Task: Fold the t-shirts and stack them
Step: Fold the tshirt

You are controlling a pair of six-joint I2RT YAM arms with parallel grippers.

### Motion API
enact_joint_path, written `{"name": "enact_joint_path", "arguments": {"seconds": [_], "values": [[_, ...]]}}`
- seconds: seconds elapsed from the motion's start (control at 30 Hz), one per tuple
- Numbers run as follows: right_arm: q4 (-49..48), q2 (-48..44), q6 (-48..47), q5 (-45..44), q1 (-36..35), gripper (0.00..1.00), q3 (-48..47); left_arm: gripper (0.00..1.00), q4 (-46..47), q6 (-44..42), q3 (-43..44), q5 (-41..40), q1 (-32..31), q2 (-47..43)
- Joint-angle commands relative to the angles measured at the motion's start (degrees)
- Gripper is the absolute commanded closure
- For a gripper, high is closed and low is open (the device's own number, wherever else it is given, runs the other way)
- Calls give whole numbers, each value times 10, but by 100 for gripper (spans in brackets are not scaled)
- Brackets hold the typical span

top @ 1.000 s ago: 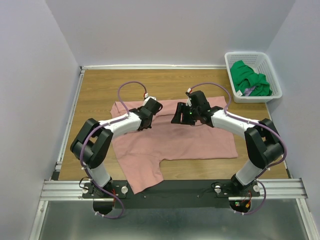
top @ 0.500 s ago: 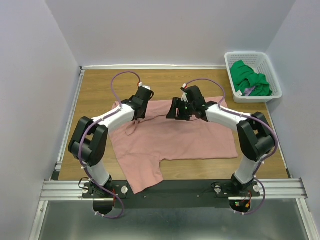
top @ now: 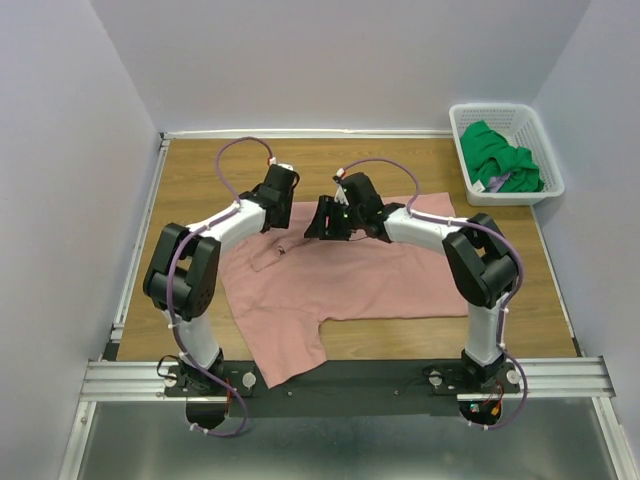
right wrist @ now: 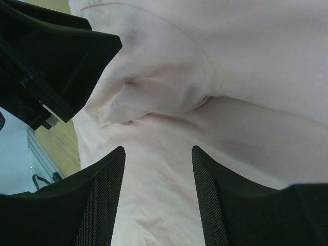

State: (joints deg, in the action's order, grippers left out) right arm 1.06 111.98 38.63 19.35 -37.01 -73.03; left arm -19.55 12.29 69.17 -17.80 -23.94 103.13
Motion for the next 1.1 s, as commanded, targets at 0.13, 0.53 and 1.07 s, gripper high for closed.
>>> {"name": "enact_joint_path", "arguments": {"seconds": [0.13,0.53,1.07], "values": [[-57,40,62,17,-22,42,-10,42,5,143,-104,19,30,-143],[-153,83,143,34,-30,50,1,35,79,227,-288,94,58,-275],[-162,120,142,31,-64,60,-28,39,102,238,-311,111,63,-239]]}}
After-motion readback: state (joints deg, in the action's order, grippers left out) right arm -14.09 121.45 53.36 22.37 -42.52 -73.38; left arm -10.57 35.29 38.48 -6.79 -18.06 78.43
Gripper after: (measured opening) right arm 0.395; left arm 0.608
